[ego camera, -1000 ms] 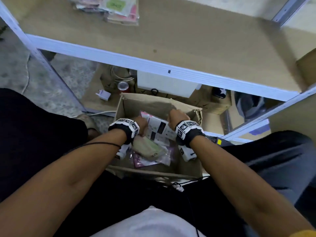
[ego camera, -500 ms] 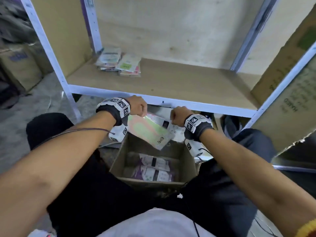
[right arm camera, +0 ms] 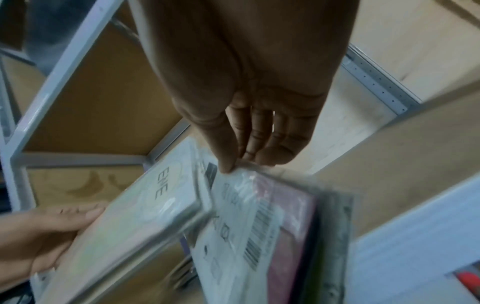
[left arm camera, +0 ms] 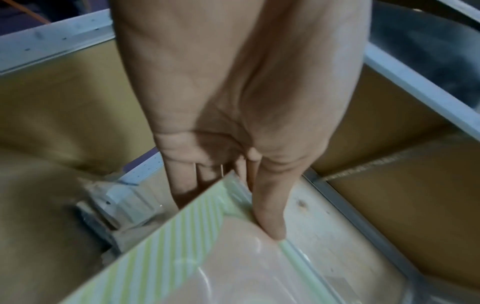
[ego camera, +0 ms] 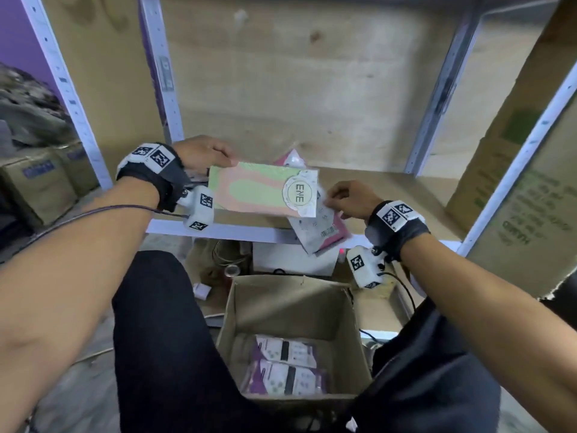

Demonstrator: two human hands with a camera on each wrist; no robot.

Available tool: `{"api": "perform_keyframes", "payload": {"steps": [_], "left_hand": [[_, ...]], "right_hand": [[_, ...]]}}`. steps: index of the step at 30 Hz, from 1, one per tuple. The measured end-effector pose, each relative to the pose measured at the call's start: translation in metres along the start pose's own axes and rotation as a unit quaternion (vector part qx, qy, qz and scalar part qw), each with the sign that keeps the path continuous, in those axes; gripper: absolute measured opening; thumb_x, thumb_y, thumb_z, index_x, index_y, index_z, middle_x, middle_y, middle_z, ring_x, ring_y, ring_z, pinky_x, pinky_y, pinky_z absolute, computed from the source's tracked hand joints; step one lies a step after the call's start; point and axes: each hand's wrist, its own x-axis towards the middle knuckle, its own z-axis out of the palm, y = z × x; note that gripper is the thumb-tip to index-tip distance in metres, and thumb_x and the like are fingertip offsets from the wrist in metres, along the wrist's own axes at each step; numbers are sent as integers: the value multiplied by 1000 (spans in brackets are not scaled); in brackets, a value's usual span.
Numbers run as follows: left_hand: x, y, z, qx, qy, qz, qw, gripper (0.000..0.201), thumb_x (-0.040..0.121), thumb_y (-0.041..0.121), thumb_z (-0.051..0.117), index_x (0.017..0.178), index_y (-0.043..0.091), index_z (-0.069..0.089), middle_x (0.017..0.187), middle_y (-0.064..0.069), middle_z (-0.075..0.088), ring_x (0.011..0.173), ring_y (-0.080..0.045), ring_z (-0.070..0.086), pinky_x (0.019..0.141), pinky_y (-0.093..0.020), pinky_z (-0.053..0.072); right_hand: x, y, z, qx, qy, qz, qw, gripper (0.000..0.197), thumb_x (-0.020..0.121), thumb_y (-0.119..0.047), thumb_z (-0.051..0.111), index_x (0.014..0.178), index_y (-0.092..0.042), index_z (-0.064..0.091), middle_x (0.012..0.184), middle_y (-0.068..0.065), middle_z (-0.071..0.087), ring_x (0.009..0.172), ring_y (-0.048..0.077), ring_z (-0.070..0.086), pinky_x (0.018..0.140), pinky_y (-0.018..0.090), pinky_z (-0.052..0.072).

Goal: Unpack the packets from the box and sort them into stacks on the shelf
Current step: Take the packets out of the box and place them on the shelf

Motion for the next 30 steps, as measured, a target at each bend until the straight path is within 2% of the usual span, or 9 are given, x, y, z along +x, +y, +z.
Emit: {"api": "perform_keyframes", "payload": {"steps": [2, 6, 11, 13, 19, 21, 25, 28, 30], "left_hand": [[8, -12, 3, -91, 36, -18, 995, 22, 98, 16, 61, 116, 6, 68, 127, -2, 63, 114, -18, 60, 105, -32, 47], [26, -33, 25, -335, 108, -89, 932, 13, 100, 11, 57, 94, 18, 66, 91, 5, 71, 73, -5, 64, 57, -17, 55], [61, -65, 51, -508, 175, -148, 830, 30, 99, 9, 59, 128, 5, 61, 120, -10, 64, 104, -21, 63, 90, -32, 53], [76, -80, 53, -545, 196, -166, 798, 24, 98, 7, 59, 121, 7, 63, 119, -9, 63, 99, -20, 63, 84, -32, 54], [114, -125, 35, -559, 240, -176, 774, 23, 101, 7, 51, 79, 12, 58, 47, 7, 61, 41, -4, 53, 36, -15, 37], [122, -139, 26, -553, 260, -186, 770, 21, 99, 8, 54, 80, 13, 61, 60, 4, 66, 52, -8, 60, 45, -17, 46], [140, -164, 5, -553, 265, -211, 761, 22, 98, 11, 57, 117, 2, 66, 114, -17, 66, 106, -28, 61, 98, -43, 50], [152, -179, -5, -540, 282, -228, 760, 33, 97, 9, 57, 128, -1, 61, 119, -20, 65, 100, -31, 64, 97, -53, 52], [159, -190, -7, -520, 315, -244, 756, 27, 96, 7, 57, 121, 0, 64, 109, -18, 67, 82, -29, 66, 75, -45, 60]], "right_hand": [[12, 1, 0, 70, 17, 22, 997, 9, 89, -12, 70, 93, -8, 62, 82, 6, 61, 72, 18, 58, 56, 23, 50], [41, 0, 13, 175, 40, 54, 982, 17, 90, -12, 69, 78, -15, 58, 75, 6, 59, 67, 16, 54, 58, 24, 46], [92, -8, 43, 324, 32, 106, 940, 18, 91, -9, 66, 81, -16, 54, 81, 9, 61, 61, 16, 53, 52, 23, 43], [115, -12, 58, 357, 30, 121, 926, 17, 92, -8, 66, 82, -15, 54, 80, 9, 61, 60, 16, 52, 51, 24, 40], [187, -29, 97, 415, -17, 151, 897, 12, 95, -6, 60, 83, -10, 61, 81, 11, 58, 63, 17, 46, 56, 25, 35], [210, -35, 108, 427, -37, 152, 891, 9, 95, -7, 59, 87, -10, 62, 79, 9, 58, 60, 15, 43, 54, 23, 33], [248, -49, 128, 451, -65, 169, 874, 13, 98, -7, 56, 86, -6, 62, 79, 8, 62, 61, 15, 42, 55, 23, 33], [270, -57, 144, 453, -90, 187, 867, 18, 99, -9, 54, 83, -4, 61, 80, 9, 59, 63, 16, 41, 59, 24, 33], [283, -58, 156, 446, -93, 191, 870, 17, 99, -8, 54, 83, -4, 60, 81, 10, 59, 64, 17, 43, 60, 25, 34]]}}
